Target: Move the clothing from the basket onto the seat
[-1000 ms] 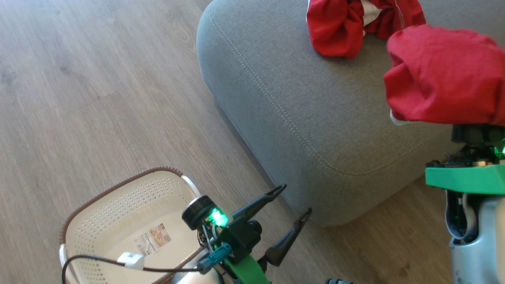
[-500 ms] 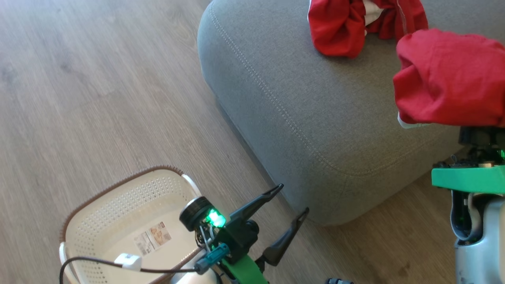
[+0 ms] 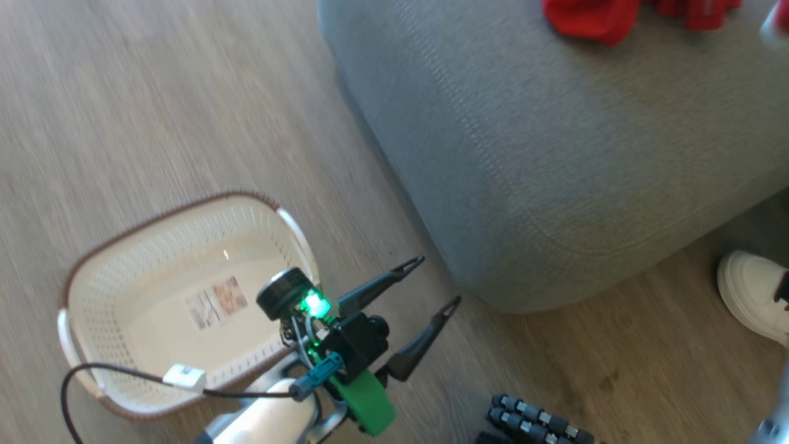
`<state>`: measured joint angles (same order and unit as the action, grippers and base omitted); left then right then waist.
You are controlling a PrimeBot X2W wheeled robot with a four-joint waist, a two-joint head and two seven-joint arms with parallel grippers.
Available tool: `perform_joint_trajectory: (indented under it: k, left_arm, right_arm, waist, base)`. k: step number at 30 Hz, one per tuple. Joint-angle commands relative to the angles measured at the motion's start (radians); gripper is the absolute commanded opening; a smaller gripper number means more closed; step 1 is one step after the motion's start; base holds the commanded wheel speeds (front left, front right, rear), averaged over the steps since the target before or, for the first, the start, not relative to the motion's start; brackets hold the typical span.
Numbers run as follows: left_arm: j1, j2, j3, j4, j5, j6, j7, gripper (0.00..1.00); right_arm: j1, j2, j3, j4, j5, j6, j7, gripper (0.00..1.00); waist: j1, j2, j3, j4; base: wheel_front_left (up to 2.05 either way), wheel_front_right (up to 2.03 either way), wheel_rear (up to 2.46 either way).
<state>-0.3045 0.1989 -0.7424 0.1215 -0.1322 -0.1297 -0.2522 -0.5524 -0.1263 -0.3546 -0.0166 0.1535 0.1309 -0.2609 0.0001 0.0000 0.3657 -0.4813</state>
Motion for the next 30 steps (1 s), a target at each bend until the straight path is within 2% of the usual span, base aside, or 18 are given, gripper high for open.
perform_joint_trajectory:
  k: [1,10,14,17,22,30]
  left_arm:
    - [-0.021,0.017,0.011,-0.021,0.002,-0.001,-0.01,1.0]
    - [-0.101,0.084,-0.008,-0.031,0.003,-0.001,-0.01,1.0]
    - [-0.139,0.12,-0.073,-0.02,0.037,-0.001,-0.01,1.0]
    - [-0.156,0.122,-0.101,-0.019,0.044,-0.001,-0.01,1.0]
    - [-0.154,0.115,-0.094,-0.023,0.044,-0.001,-0.01,1.0]
    - [-0.16,0.121,-0.08,-0.034,0.05,-0.001,-0.01,1.0]
  right_arm:
    - [-0.064,-0.035,0.007,-0.023,0.002,0.0,-0.001,0.0]
    - [-0.333,-0.122,-0.026,0.088,0.031,0.0,-0.001,0.0]
    - [-0.425,-0.169,-0.043,0.158,0.03,0.0,-0.001,0.0]
    - [-0.473,-0.213,-0.071,0.238,0.033,0.0,-0.001,0.0]
    - [-0.54,-0.309,-0.12,0.389,-0.01,0.0,-0.001,0.0]
    - [-0.68,-0.394,-0.224,0.624,-0.071,0.0,-0.001,0.0]
  waist:
    - [-0.0001,0.0,0.079,0.029]
    - [-0.0001,0.0,0.247,0.049]
    - [-0.0001,0.0,0.292,0.064]
    - [-0.0001,0.0,0.313,0.083]
    - [-0.0001,0.0,0.344,0.114]
    - [-0.0001,0.0,0.391,0.157]
  base:
    - [0.0,0.0,0.0]
    - [0.0,0.0,0.0]
    - [0.0,0.0,0.0]
    - [0.0,0.0,0.0]
    - [0.0,0.0,0.0]
    - [0.0,0.0,0.0]
